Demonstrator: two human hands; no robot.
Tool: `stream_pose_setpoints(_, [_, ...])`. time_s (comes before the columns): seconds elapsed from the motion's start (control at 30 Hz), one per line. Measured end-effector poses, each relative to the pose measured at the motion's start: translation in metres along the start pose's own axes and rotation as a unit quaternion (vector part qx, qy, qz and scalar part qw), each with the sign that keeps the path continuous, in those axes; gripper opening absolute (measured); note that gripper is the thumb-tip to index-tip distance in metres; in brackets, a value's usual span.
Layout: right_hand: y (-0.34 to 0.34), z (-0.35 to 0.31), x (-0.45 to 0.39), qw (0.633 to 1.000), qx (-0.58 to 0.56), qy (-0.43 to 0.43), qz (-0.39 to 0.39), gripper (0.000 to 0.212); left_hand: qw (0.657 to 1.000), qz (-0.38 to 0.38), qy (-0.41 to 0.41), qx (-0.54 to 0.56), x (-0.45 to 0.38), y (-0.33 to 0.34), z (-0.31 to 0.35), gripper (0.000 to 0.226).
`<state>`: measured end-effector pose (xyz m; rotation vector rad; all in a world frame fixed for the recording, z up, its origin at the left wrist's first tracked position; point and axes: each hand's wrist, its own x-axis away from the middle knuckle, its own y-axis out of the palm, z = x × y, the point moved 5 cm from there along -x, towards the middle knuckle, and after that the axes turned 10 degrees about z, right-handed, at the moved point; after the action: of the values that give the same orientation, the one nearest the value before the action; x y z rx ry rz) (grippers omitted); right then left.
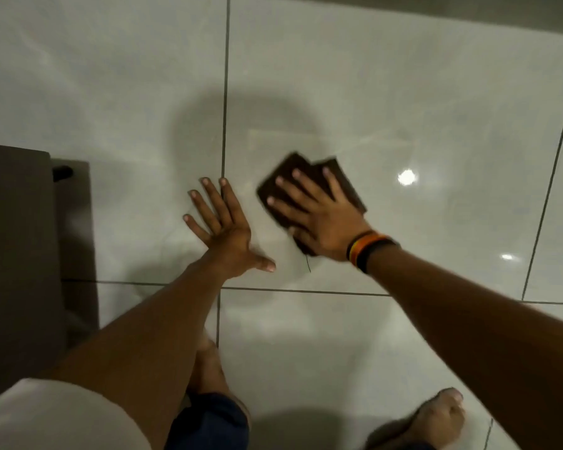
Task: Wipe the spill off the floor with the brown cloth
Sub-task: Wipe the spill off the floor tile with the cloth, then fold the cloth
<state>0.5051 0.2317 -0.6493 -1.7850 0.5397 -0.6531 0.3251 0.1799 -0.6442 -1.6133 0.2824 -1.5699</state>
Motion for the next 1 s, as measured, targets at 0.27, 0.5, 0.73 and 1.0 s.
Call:
stream_pose_setpoints(0.27, [-0.015,0.080,0.038,0.898,-0.056,0.431,0.069,0.069,0.999,0.020,-0.023,-0.038,0.005,-0.001,0.003,0.184])
stream_pose_setpoints(0.5, [-0.020,-0.032,0.136,0.817,-0.185,0.545,0.036,0.069,0.972,0.218,0.062,0.066,0.104,0.022,0.047,0.079])
stream_pose_setpoints(0.73, [-0.023,-0.006,0.142,0.754,-0.184,0.630,0.021,0.067,0.862,0.016,-0.247,0.442,0.134,0.085,0.078,0.057])
stream_pose_setpoints(1.0, [-0.072,-0.045,0.167,0.589,-0.459,0.665,0.024,0.039,0.844,0.047,-0.215,0.490,0.172,0.034,0.088,0.017])
